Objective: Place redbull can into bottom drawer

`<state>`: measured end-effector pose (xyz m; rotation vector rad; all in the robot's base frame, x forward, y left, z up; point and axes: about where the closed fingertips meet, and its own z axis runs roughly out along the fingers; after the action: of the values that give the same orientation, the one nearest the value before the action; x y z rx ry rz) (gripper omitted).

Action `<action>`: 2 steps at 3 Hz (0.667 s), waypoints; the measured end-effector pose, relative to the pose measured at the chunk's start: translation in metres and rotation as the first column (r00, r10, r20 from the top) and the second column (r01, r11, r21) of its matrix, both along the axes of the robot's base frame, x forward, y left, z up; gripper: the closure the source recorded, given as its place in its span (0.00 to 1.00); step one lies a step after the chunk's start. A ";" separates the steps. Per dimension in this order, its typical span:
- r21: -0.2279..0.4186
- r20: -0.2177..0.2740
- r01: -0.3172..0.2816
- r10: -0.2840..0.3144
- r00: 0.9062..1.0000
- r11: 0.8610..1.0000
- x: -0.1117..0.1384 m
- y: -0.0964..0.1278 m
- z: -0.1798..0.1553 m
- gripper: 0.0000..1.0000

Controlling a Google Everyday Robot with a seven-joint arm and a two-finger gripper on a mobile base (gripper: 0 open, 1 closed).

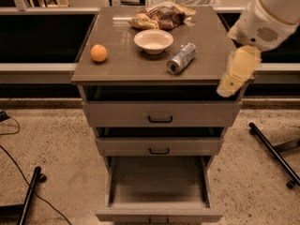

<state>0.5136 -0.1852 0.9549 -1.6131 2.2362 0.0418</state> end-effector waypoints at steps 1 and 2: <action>0.148 0.023 0.129 -0.134 0.991 0.981 0.089 0.034 -0.005 0.00; 0.177 -0.022 0.269 -0.270 0.963 0.947 0.135 0.056 -0.014 0.00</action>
Offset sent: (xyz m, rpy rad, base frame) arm 0.1890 0.0800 -0.0200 0.2603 0.0675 -0.5666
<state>0.6483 -0.1291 0.9413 -1.2044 2.3566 0.1619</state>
